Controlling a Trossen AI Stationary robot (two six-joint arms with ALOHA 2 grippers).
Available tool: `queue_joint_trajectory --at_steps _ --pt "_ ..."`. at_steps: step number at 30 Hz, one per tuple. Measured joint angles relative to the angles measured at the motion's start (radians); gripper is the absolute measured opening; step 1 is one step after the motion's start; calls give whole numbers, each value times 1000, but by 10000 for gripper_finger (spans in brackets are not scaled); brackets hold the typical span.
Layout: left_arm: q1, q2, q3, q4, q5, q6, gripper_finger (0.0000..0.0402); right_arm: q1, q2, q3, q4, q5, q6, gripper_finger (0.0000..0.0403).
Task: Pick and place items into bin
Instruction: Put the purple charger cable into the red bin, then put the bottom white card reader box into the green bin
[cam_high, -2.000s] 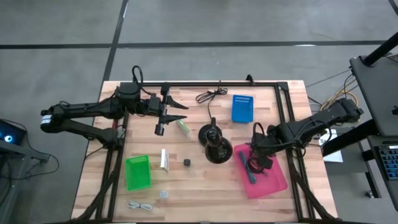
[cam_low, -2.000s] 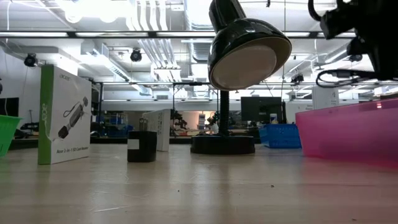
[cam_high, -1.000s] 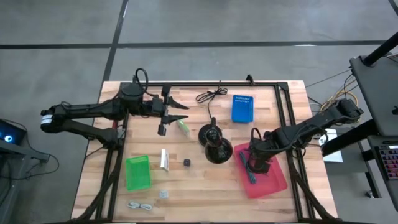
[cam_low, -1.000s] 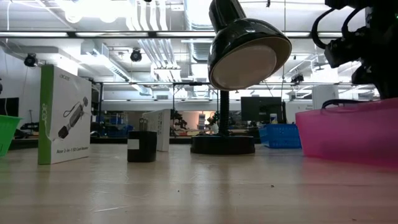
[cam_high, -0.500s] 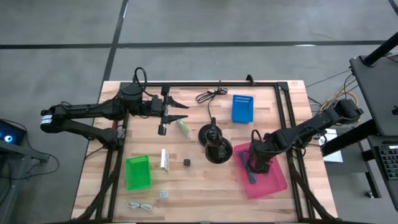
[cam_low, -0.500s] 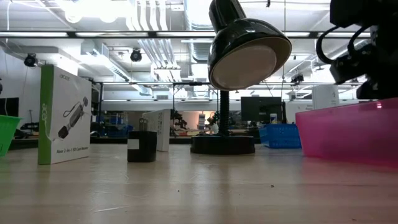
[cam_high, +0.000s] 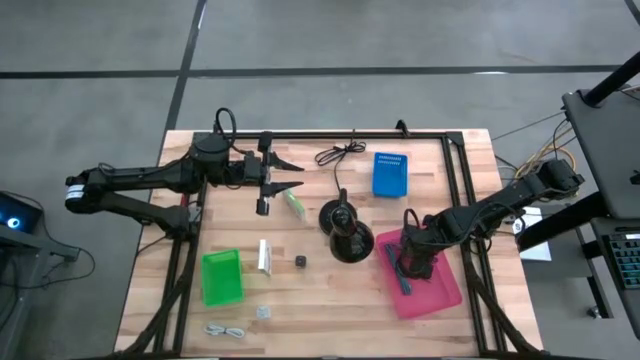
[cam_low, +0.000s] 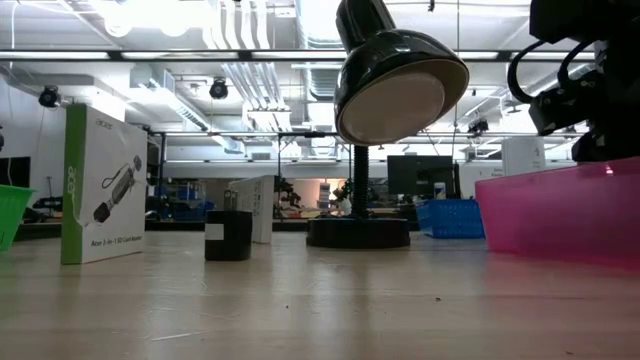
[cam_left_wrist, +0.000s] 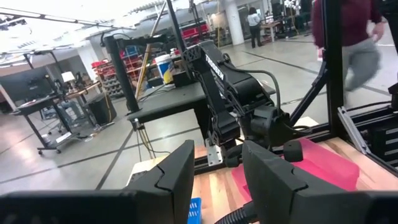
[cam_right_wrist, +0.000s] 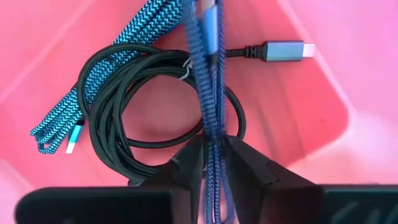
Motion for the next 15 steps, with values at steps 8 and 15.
queue_joint_trajectory --at_steps 8,15 --pt "0 0 -1 0 0 0 121 0 0 0 0 0 -1 87" --pt "0 0 -2 0 0 0 121 0 0 4 -2 0 -83 86"
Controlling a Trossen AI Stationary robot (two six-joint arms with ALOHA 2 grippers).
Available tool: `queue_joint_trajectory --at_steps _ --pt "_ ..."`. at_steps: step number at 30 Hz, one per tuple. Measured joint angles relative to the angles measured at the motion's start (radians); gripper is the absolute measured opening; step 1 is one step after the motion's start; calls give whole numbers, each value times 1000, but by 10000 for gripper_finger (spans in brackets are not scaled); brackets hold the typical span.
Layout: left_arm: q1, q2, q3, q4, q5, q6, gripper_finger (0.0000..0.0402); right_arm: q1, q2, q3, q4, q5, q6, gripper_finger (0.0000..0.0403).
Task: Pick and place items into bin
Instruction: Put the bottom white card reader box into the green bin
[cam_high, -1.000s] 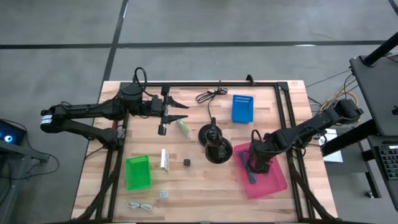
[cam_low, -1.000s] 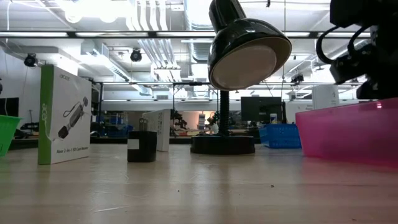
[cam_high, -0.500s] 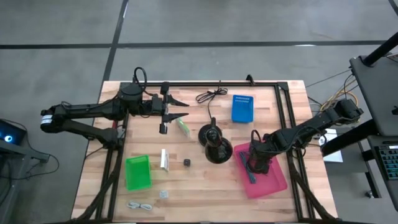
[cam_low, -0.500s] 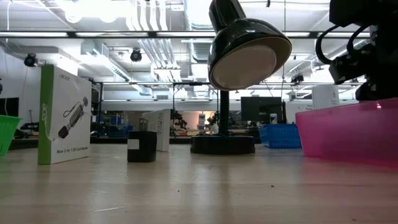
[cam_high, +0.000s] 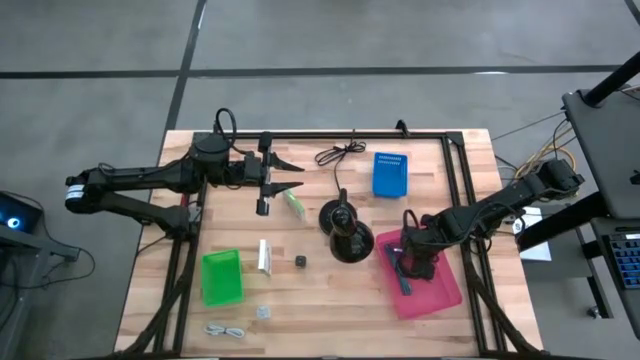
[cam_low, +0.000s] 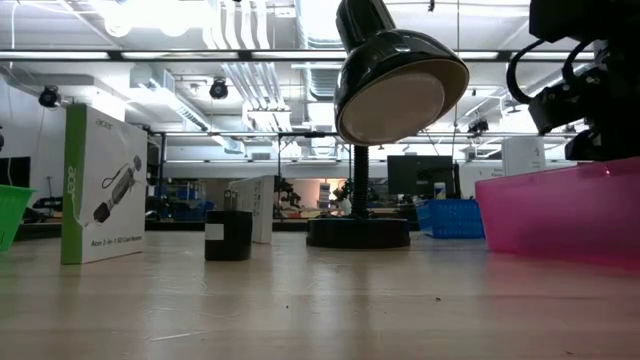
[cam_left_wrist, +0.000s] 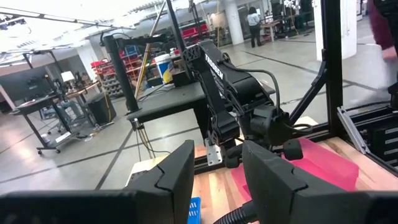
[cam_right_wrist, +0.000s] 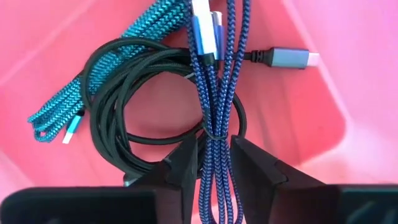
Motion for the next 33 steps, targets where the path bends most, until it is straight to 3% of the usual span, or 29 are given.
queue_joint_trajectory --at_steps 20,25,33 --pt "0 0 -2 -4 0 -6 121 0 -36 201 0 11 -271 70" --pt "0 0 -4 -25 0 -6 121 0 -125 218 4 22 -332 61" --pt "0 0 -16 -26 0 -6 121 2 -366 181 133 185 -526 57"
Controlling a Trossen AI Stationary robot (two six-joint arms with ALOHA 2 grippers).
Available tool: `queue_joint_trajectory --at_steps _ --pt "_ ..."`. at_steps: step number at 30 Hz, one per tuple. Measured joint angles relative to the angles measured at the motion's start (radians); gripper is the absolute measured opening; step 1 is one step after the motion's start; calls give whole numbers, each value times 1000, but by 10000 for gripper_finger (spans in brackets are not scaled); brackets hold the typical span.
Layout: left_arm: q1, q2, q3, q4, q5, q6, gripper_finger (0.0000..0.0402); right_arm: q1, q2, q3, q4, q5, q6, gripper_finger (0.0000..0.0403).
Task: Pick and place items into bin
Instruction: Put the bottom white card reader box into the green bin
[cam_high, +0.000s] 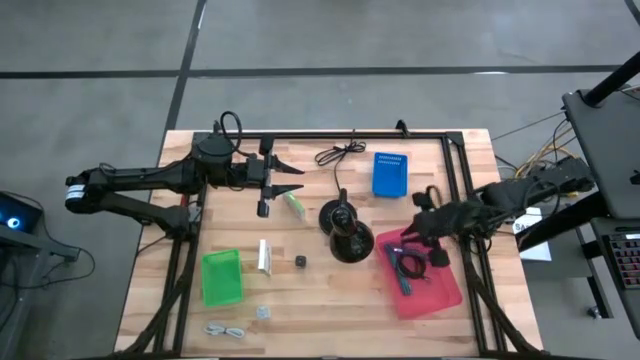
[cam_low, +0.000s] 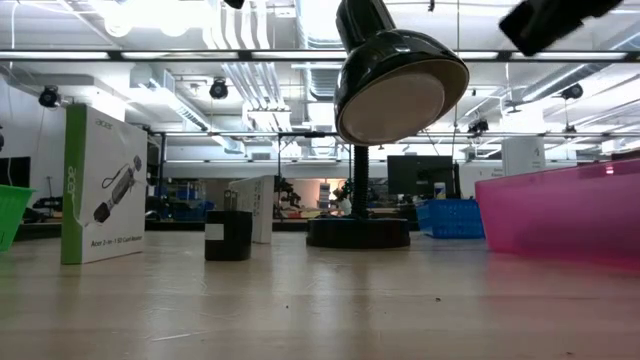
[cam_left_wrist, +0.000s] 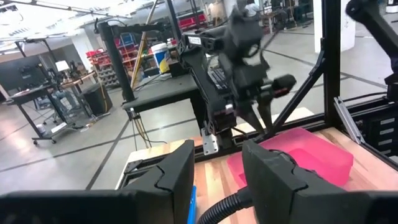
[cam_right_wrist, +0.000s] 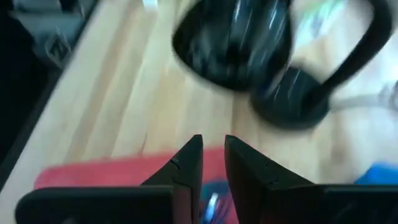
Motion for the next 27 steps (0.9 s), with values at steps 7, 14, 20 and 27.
queue_joint_trajectory --at_steps 7,14,20,27 --pt "0 0 0 0 0 0 121 -1 -159 -91 270 37 -206 54" --pt "0 0 0 0 0 0 121 -1 -217 -225 500 38 -396 54" --pt "0 0 -3 -1 0 0 121 -7 -250 -330 589 37 -472 54" --pt "0 0 -19 -4 0 0 121 -25 -280 -467 760 36 -472 54"
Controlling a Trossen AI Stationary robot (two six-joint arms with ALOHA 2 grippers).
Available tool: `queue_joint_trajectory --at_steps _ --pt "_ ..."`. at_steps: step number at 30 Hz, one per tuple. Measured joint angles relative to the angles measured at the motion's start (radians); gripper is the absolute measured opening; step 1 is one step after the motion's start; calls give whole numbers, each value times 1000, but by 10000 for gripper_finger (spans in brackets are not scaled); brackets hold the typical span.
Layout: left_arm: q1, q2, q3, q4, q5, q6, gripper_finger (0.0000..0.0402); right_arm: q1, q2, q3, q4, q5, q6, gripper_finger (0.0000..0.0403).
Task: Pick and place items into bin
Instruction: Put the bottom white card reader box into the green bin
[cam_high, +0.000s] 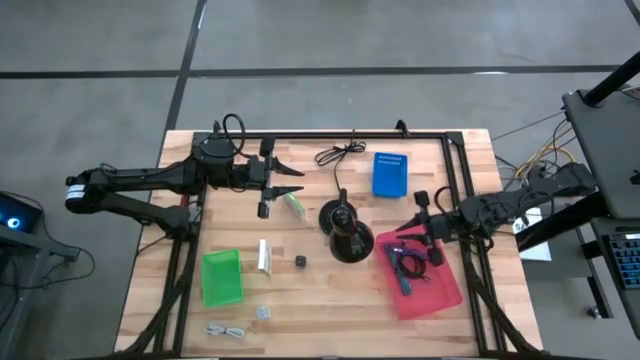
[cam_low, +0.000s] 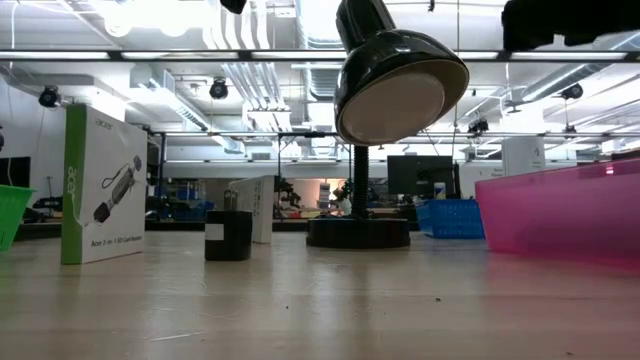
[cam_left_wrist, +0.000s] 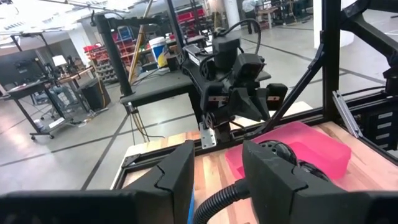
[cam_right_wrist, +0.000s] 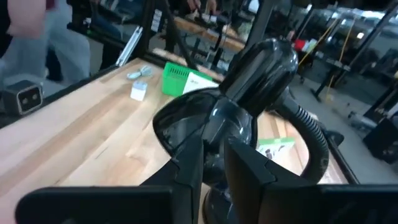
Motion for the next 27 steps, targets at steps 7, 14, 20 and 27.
queue_joint_trajectory --at_steps 7,14,20,27 --pt "0 0 -24 1 0 0 121 0 11 -147 248 0 -34 54" --pt "0 0 -46 5 -31 0 121 0 8 -219 442 0 -206 54" --pt "0 0 -47 4 -79 -1 121 0 15 -218 463 -1 -225 54" --pt "0 0 -64 -29 -78 -2 121 0 16 -200 504 71 -253 54"
